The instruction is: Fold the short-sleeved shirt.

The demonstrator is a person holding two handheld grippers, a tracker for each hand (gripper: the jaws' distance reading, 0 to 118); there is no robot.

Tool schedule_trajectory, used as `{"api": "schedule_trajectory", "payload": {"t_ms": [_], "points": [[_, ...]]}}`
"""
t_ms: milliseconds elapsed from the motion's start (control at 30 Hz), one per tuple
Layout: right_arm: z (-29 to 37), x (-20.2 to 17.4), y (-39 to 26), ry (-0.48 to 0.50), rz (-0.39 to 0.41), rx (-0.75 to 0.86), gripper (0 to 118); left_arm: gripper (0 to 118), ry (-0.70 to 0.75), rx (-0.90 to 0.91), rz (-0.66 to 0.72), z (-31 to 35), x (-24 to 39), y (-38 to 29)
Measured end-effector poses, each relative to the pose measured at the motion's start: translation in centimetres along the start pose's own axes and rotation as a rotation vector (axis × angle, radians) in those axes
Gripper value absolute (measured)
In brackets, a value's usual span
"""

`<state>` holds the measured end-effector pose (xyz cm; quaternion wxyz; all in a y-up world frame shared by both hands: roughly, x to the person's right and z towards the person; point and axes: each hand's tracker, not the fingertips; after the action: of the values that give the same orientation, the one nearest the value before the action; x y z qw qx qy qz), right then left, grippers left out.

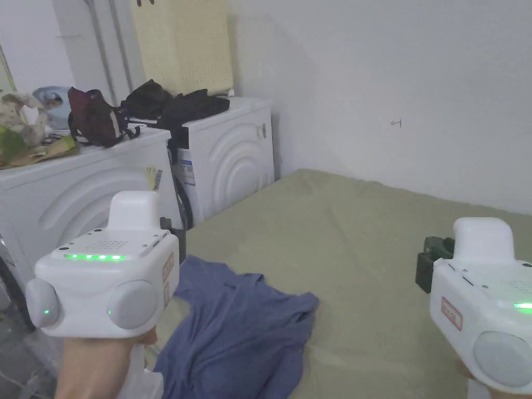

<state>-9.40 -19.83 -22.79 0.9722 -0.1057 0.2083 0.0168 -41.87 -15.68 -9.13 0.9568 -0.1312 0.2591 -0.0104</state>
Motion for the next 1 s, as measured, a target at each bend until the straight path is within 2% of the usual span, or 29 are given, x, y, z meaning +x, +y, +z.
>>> {"api": "schedule_trajectory", "payload": {"t_ms": [133, 267, 367, 533, 633, 667, 700, 733, 767, 833, 900, 1000], "points": [[0.0, 0.9, -0.5, -0.018, 0.01, -0.018, 0, 0, -0.023, -0.042, 0.03, -1.4, 0.2, -1.0], [-0.1, 2.2, -1.4, -0.046, 0.013, -0.048, 0, 0, -0.065, -0.11, 0.0, -3.5, 1.9, -2.6], [-0.4, 2.8, -2.7, -0.057, 0.016, -0.086, 0, 0, -0.171, -0.242, -0.017, -6.1, 3.8, -4.5], [-1.6, 3.6, -5.7, -0.063, 0.012, -0.174, 0, 0, -0.264, -0.437, -0.058, -12.6, 6.8, -9.2], [-2.6, 4.4, -7.4, -0.074, 0.01, -0.227, 0, 0, -0.298, -0.578, -0.134, -17.1, 8.5, -11.9], [-2.8, 4.7, -7.8, -0.076, 0.005, -0.238, 0, 7, -0.283, -0.592, -0.125, -17.8, 8.7, -13.0], [-3.0, 5.0, -8.4, -0.09, 0.006, -0.258, 0, 36, -0.316, -0.611, -0.108, -18.9, 8.9, -13.6], [-3.2, 5.3, -8.8, -0.098, 0.003, -0.269, 0, 100, -0.335, -0.669, -0.067, -20.2, 9.1, -14.0], [-3.4, 5.6, -9.3, -0.104, -0.006, -0.286, 0, 118, -0.339, -0.728, -0.051, -21.5, 9.5, -14.7], [-3.9, 6.2, -10.2, -0.127, -0.034, -0.356, 0, 118, -0.354, -0.813, -0.053, -22.1, 9.7, -16.2], [-4.0, 6.9, -11.2, -0.102, -0.094, -0.375, 0, 118, -0.3, -0.79, -0.096, -23.3, 10.5, -17.1], [-4.3, 7.4, -12.3, -0.122, -0.096, -0.402, 0, 118, -0.26, -0.833, -0.177, -24.3, 11.6, -18.3]]}}
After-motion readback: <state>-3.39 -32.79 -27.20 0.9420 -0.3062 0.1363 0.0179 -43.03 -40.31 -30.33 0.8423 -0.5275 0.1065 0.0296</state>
